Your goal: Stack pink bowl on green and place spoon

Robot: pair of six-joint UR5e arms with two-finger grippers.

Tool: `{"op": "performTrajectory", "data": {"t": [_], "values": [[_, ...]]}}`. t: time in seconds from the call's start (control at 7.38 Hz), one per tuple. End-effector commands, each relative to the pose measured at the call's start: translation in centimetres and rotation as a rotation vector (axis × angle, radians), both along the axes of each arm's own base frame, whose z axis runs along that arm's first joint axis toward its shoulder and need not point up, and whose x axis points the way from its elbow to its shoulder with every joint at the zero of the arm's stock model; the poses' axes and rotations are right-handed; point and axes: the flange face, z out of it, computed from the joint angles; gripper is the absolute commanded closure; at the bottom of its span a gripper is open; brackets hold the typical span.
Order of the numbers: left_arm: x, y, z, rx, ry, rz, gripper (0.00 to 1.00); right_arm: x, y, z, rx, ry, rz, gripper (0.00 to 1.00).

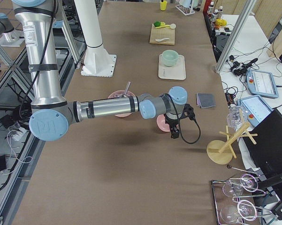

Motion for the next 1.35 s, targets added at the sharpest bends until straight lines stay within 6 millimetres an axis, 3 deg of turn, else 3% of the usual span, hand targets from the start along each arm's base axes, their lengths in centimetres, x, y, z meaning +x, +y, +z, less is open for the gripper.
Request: {"op": "performTrajectory", "data": {"t": [0.0, 0.27, 0.68, 1.22], "values": [[0.0, -0.1, 0.1, -0.001, 0.0, 0.0, 0.02, -4.4, -0.7, -1.5, 0.021, -0.001, -0.059, 0.0], [0.1, -0.1, 0.1, -0.001, 0.0, 0.001, 0.02, -6.5, -0.3, -0.4, -0.021, 0.007, -0.073, 0.0], [0.1, -0.1, 0.1, -0.001, 0.0, 0.001, 0.02, -7.3, -0.2, 0.8, -0.05, 0.016, -0.08, 0.0], [0.1, -0.1, 0.0, 0.0, 0.0, 0.001, 0.02, -8.5, -3.1, 1.6, -0.167, 0.024, 0.01, 0.0]]}}
